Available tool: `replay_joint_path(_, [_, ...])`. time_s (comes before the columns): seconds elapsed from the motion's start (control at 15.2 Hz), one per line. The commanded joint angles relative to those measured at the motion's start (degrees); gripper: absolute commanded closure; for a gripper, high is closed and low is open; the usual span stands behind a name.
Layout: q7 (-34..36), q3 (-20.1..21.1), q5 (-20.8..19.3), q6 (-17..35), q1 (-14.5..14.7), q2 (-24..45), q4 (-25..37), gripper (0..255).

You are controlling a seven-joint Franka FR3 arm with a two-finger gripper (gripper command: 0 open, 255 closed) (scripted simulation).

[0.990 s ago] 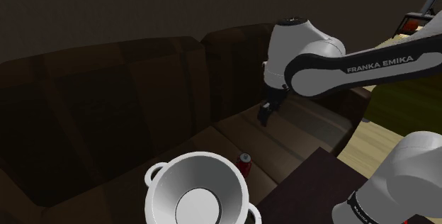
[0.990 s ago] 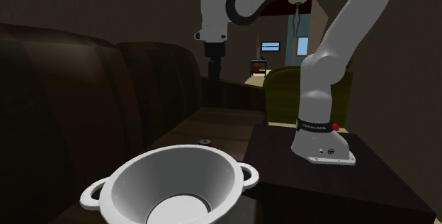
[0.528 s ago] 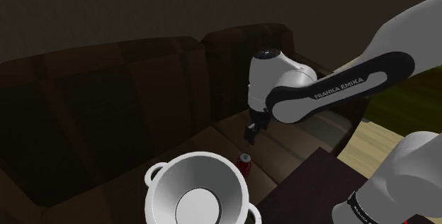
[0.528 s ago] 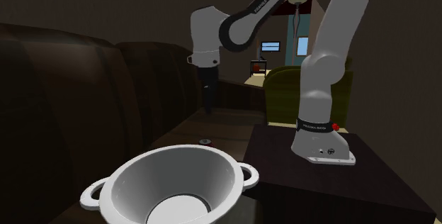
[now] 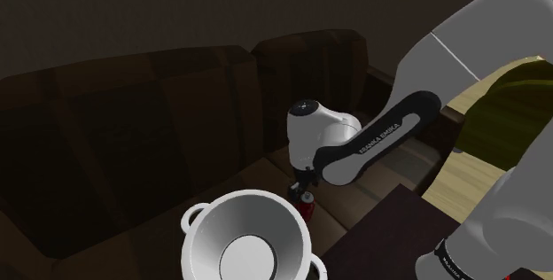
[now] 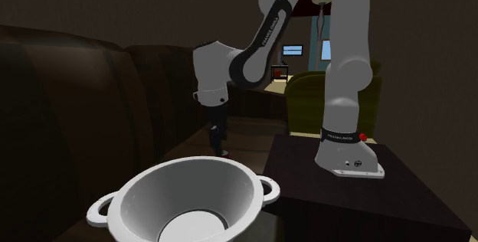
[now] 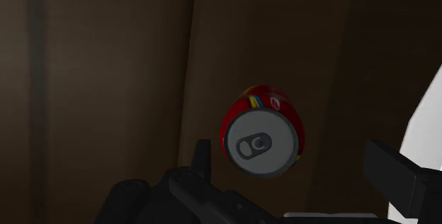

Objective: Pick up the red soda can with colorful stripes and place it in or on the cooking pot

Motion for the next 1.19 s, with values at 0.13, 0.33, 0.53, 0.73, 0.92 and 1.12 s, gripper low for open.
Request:
replay_joint_path(0.13, [3.06,-0.60,-3.51,2.96,0.22,4.20,0.33,0])
replay_joint_path(0.33, [4.79,-1.39,-6.01,5.15,0.31,6.53,0.09,0])
replay_joint_path(0.53, [5.74,-1.96,-7.37,6.27,0.50,7.78,0.02,0])
replay_joint_path(0.73, [5.71,-2.07,-7.32,6.28,0.61,7.77,0.02,0])
replay_joint_path(0.92, [5.67,-2.23,-7.27,6.29,0.77,7.76,0.01,0])
replay_joint_path(1.12, [4.74,-1.90,-6.11,5.50,0.59,6.55,-0.18,255])
